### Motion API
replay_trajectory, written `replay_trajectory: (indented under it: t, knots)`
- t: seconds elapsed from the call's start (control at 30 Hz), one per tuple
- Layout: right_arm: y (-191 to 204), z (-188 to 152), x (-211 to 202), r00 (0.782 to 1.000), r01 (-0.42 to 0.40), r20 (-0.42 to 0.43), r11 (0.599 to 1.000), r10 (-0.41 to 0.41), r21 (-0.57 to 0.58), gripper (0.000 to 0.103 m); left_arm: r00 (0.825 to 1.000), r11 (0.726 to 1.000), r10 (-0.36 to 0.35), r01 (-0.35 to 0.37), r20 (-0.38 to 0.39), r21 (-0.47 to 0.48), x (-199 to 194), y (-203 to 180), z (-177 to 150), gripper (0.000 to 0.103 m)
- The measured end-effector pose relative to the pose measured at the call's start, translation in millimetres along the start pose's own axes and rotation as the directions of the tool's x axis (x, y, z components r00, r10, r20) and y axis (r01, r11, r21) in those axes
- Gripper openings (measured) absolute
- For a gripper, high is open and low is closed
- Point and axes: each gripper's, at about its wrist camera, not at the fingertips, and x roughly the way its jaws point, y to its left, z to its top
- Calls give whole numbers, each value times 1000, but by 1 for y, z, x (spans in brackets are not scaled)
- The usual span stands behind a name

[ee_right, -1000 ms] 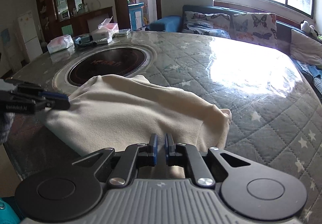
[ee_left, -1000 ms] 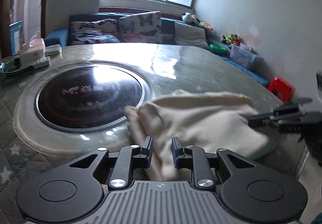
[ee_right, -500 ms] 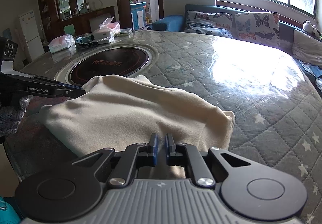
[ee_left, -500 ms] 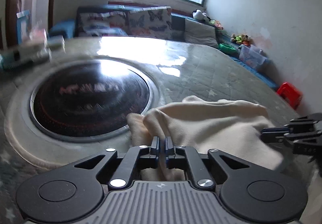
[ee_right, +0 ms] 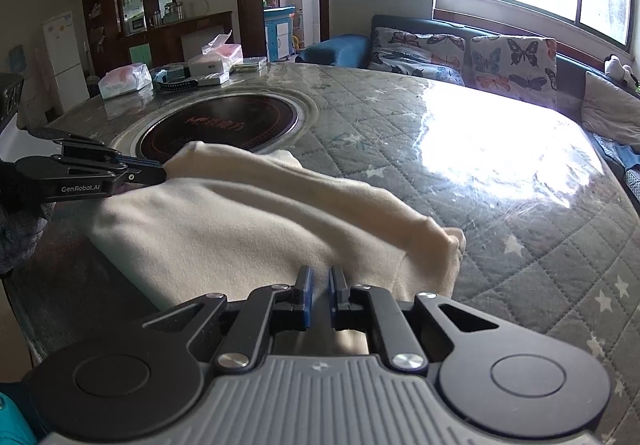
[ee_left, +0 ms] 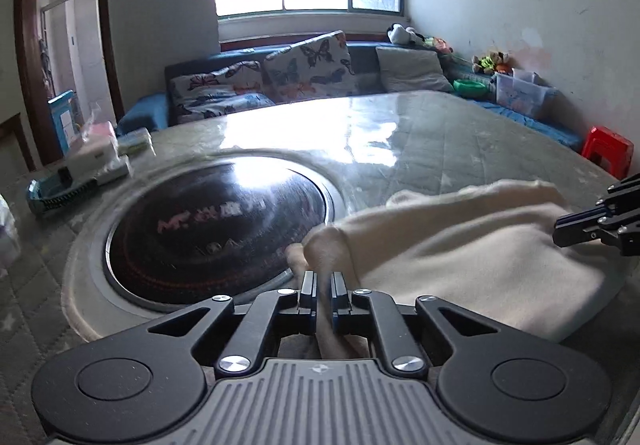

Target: Fold clothes

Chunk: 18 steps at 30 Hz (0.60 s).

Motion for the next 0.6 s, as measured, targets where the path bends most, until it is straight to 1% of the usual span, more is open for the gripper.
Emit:
replay_trajectory:
  t: [0.13, 0.23, 0.3, 0.37, 0.43, 0.53, 0.6]
  knots:
    - [-10, 17, 1, 999, 7, 33, 999, -8, 36, 7, 1000, 1000, -5, 5, 1, 6, 0, -2, 4, 9]
    - [-17, 31, 9, 999, 25, 46, 998, -28, 50, 7, 999, 999, -39, 38, -18, -26, 13, -7, 14, 9]
    - [-23, 38, 20, 999, 29, 42, 997, -32, 75, 7, 998, 998, -53, 52, -32, -27, 25, -13, 19, 9]
    - [-28, 44, 30, 999, 19, 45, 994, -24, 111, 7, 997, 998, -64, 63, -43, -20, 36, -21, 24, 9]
    - [-30, 48, 39, 999, 5, 46, 992, -10, 122, 7, 994, 995, -93, 91, -54, -28, 47, -25, 29, 9]
    - [-27, 48, 57, 1000, 5, 12, 993, -7, 115, 7, 988, 991, -129, 126, -86, -32, 67, -30, 33, 9]
    - [-24, 46, 69, 1000, 23, -18, 995, -21, 102, 7, 987, 994, -112, 109, -114, -32, 80, -32, 34, 9]
